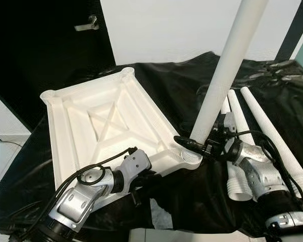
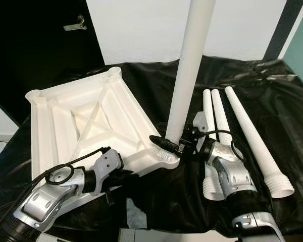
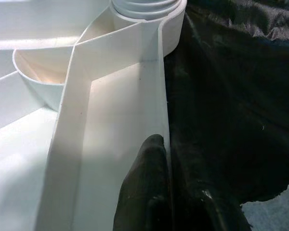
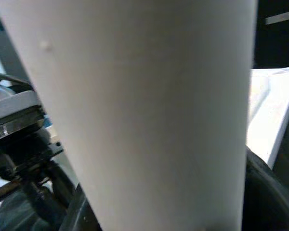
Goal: Building children table
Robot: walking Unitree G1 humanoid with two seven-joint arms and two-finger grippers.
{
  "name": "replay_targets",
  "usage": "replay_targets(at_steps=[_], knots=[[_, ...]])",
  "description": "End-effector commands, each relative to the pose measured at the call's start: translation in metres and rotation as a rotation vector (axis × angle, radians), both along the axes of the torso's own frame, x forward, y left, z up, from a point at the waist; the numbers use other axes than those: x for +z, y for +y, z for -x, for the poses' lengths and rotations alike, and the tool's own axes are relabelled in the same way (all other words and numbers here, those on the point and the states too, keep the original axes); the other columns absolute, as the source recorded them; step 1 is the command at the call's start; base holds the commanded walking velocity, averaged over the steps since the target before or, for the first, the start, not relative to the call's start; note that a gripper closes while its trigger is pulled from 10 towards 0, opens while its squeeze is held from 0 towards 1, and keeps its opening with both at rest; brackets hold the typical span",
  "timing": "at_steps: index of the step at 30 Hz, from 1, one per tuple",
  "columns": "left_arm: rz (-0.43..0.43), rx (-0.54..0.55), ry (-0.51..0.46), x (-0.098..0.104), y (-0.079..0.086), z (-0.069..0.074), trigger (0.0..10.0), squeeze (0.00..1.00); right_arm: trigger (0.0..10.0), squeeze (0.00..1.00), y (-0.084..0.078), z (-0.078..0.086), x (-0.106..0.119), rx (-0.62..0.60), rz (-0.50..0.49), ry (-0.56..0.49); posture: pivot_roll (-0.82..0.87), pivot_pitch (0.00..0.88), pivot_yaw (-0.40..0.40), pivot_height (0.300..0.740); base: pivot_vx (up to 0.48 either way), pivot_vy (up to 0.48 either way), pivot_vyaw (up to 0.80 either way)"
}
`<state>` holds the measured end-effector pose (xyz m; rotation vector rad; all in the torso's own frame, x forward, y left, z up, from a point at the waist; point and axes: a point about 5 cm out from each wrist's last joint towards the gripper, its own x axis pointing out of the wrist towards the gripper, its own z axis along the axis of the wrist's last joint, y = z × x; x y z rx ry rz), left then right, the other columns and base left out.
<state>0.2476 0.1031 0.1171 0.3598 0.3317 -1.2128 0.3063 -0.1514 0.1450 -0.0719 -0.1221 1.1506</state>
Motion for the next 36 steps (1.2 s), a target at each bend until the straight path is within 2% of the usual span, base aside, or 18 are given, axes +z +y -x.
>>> replay_targets(at_steps=[1, 5, 6, 7, 9, 14, 18, 20, 24, 32, 36], knots=[[-0.002, -0.156, 0.062, -0.001, 0.001, 0.009, 0.0, 0.00, 10.0, 0.00, -0.011, 0.008, -0.041, -0.022, 0.066, 0.203, 0.06, 0.093, 0.081, 0.740, 0.000, 0.000, 0.00], [0.019, -0.112, 0.059, -0.003, -0.003, 0.007, 0.0, 0.00, 10.0, 0.00, -0.007, 0.006, -0.040, -0.062, 0.049, 0.174, 0.06, 0.091, 0.076, 0.740, 0.000, 0.000, 0.00], [0.059, -0.080, 0.039, 0.002, -0.009, 0.008, 0.0, 0.00, 10.0, 0.00, 0.002, 0.009, -0.041, -0.135, 0.033, 0.148, 0.05, 0.081, 0.066, 0.740, 0.000, 0.000, 0.00], [0.059, -0.080, 0.039, 0.002, -0.009, 0.008, 0.0, 0.00, 10.0, 0.00, 0.002, 0.009, -0.041, -0.135, 0.033, 0.148, 0.05, 0.081, 0.066, 0.740, 0.000, 0.000, 0.00], [0.086, -0.050, 0.031, 0.004, -0.012, 0.009, 0.0, 0.00, 10.0, 0.00, 0.010, 0.012, -0.040, -0.221, 0.028, 0.115, 0.04, 0.073, 0.058, 0.740, 0.000, 0.000, 0.00], [0.095, -0.037, 0.030, 0.004, -0.014, 0.011, 0.0, 0.00, 10.0, 0.00, 0.014, 0.013, -0.038, -0.249, 0.020, 0.080, 0.04, 0.072, 0.056, 0.740, 0.000, 0.000, 0.00], [0.139, 0.012, 0.008, 0.008, -0.020, 0.010, 0.0, 0.00, 10.0, 0.00, 0.029, 0.015, -0.037, -0.402, 0.019, 0.070, 0.03, 0.039, 0.036, 0.740, 0.000, 0.000, 0.00], [0.148, 0.023, 0.002, 0.009, -0.021, 0.010, 0.0, 0.00, 10.0, 0.00, 0.031, 0.014, -0.036, -0.429, 0.022, 0.068, 0.03, 0.037, 0.036, 0.740, 0.000, 0.000, 0.00], [0.154, 0.016, -0.017, 0.013, -0.022, 0.008, 0.0, 0.00, 10.0, 0.00, 0.040, 0.004, -0.026, -0.570, -0.036, 0.094, 0.03, 0.014, 0.023, 0.740, 0.000, 0.000, 0.00], [0.151, 0.010, -0.039, 0.018, -0.024, 0.004, 0.0, 0.00, 10.0, 0.00, 0.054, -0.002, -0.015, -0.657, -0.104, 0.120, 0.02, 0.000, 0.022, 0.740, 0.000, 0.000, 0.00], [0.154, 0.006, -0.041, 0.019, -0.025, 0.004, 0.0, 0.00, 10.0, 0.00, 0.050, -0.006, -0.013, -0.687, -0.105, 0.151, 0.02, 0.000, 0.024, 0.740, 0.000, 0.000, 0.00]])
